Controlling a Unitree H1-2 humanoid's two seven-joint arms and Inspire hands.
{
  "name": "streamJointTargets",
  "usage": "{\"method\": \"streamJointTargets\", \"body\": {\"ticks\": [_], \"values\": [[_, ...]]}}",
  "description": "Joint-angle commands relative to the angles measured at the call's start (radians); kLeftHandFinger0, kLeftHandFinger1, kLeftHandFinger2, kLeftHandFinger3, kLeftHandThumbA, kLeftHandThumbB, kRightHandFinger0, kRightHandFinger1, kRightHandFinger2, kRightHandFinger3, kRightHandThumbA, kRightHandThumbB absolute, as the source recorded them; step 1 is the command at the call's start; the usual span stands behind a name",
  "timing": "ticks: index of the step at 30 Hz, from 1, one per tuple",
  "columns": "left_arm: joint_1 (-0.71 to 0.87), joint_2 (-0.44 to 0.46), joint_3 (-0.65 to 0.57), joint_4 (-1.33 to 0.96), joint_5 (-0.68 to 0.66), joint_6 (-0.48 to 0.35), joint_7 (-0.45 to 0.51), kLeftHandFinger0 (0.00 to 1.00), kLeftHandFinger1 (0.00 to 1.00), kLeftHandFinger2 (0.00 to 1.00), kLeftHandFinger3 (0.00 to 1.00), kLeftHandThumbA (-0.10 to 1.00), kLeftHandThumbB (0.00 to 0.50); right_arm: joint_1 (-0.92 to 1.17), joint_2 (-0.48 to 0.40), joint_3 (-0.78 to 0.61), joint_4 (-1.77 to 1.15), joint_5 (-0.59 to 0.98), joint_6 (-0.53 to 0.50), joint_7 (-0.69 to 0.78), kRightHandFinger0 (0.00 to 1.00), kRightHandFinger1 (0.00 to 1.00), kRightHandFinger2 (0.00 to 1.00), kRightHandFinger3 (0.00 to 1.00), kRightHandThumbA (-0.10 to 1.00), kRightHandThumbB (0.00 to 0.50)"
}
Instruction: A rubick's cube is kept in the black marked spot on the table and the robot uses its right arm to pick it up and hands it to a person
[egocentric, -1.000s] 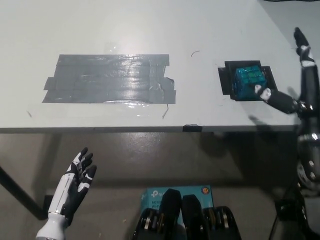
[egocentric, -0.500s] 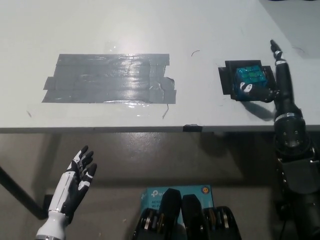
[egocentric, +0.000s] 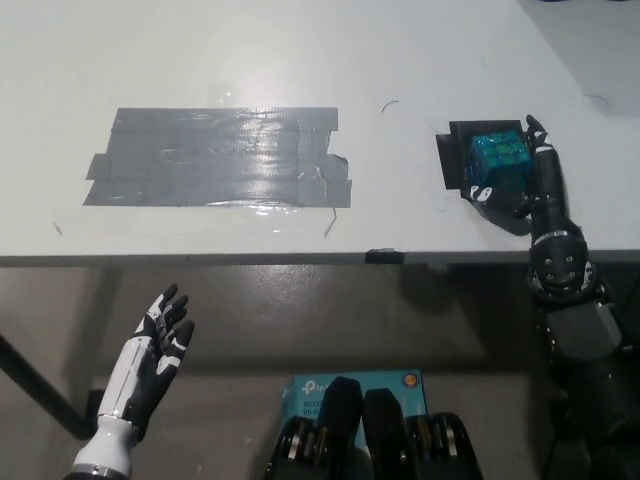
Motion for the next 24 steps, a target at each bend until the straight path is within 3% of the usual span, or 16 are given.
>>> {"method": "streamJointTargets", "body": {"ticks": [1, 3, 10, 14, 15, 16, 17, 18, 19, 20, 21, 22, 24], "values": [[-0.011, 0.008, -0.003, -0.037, 0.003, -0.019, -0.01, 0.99, 1.0, 1.0, 1.0, 0.82, 0.113, -0.07, 0.005, -0.04, 0.061, 0.098, -0.061, 0.012, 1.0, 1.0, 1.0, 1.0, 0.92, 0.422], [-0.013, 0.008, -0.002, -0.037, 0.001, -0.019, -0.01, 0.99, 1.0, 1.0, 1.0, 0.82, 0.111, -0.082, 0.005, -0.051, 0.075, 0.121, -0.063, 0.036, 1.0, 1.0, 1.0, 1.0, 0.94, 0.438], [-0.023, 0.01, -0.005, -0.032, 0.009, -0.03, -0.01, 0.98, 1.0, 1.0, 1.0, 0.81, 0.097, -0.099, 0.017, -0.048, 0.053, 0.137, 0.002, 0.045, 1.0, 1.0, 1.0, 1.0, 0.96, 0.417], [-0.025, 0.009, -0.005, -0.03, 0.012, -0.031, -0.007, 0.98, 1.0, 1.0, 1.0, 0.8, 0.1, -0.111, 0.004, -0.008, 0.099, 0.101, 0.036, 0.041, 1.0, 1.0, 1.0, 1.0, 0.86, 0.367], [-0.024, 0.01, -0.005, -0.032, 0.013, -0.029, -0.007, 0.98, 1.0, 1.0, 1.0, 0.8, 0.1, -0.114, -0.001, 0.013, 0.11, 0.081, 0.048, 0.038, 1.0, 0.89, 0.86, 0.78, 0.69, 0.253], [-0.022, 0.011, -0.005, -0.036, 0.013, -0.026, -0.008, 0.98, 1.0, 1.0, 1.0, 0.8, 0.095, -0.122, -0.013, 0.088, 0.155, 0.001, 0.093, 0.028, 0.35, 0.32, 0.42, 0.38, 0.14, 0.233], [-0.022, 0.011, -0.005, -0.04, 0.011, -0.022, -0.01, 0.98, 1.0, 1.0, 1.0, 0.8, 0.094, -0.129, -0.023, 0.194, 0.226, -0.101, 0.154, 0.044, 0.08, 0.17, 0.33, 0.43, -0.05, 0.24], [-0.024, 0.011, -0.005, -0.042, 0.01, -0.018, -0.011, 0.98, 1.0, 1.0, 1.0, 0.79, 0.093, -0.131, -0.029, 0.263, 0.28, -0.146, 0.167, 0.065, 0.01, 0.24, 0.43, 0.4, -0.1, 0.22], [-0.024, 0.011, -0.005, -0.041, 0.01, -0.018, -0.011, 0.98, 1.0, 1.0, 1.0, 0.79, 0.094, -0.132, -0.028, 0.284, 0.298, -0.146, 0.176, 0.068, 0.07, 0.33, 0.51, 0.47, -0.1, 0.215], [-0.024, 0.01, -0.004, -0.041, 0.01, -0.019, -0.01, 0.98, 1.0, 1.0, 1.0, 0.79, 0.094, -0.134, -0.027, 0.303, 0.317, -0.144, 0.187, 0.071, 0.07, 0.33, 0.51, 0.47, -0.1, 0.215], [-0.027, 0.012, -0.004, -0.038, 0.013, -0.02, -0.008, 0.98, 1.0, 1.0, 1.0, 0.79, 0.101, -0.134, -0.025, 0.335, 0.35, -0.155, 0.197, 0.078, 0.43, 0.69, 0.79, 0.81, -0.07, 0.184], [-0.031, 0.013, -0.002, -0.039, 0.01, -0.019, -0.009, 0.97, 1.0, 1.0, 1.0, 0.79, 0.102, -0.135, -0.024, 0.371, 0.378, -0.164, 0.203, 0.085, 0.58, 0.78, 0.8, 0.78, -0.05, 0.182], [-0.031, 0.012, -0.001, -0.038, 0.006, -0.021, -0.01, 0.97, 1.0, 1.0, 1.0, 0.79, 0.101, -0.132, -0.024, 0.388, 0.39, -0.158, 0.192, 0.073, 0.55, 0.7, 0.65, 0.66, -0.03, 0.175]]}}
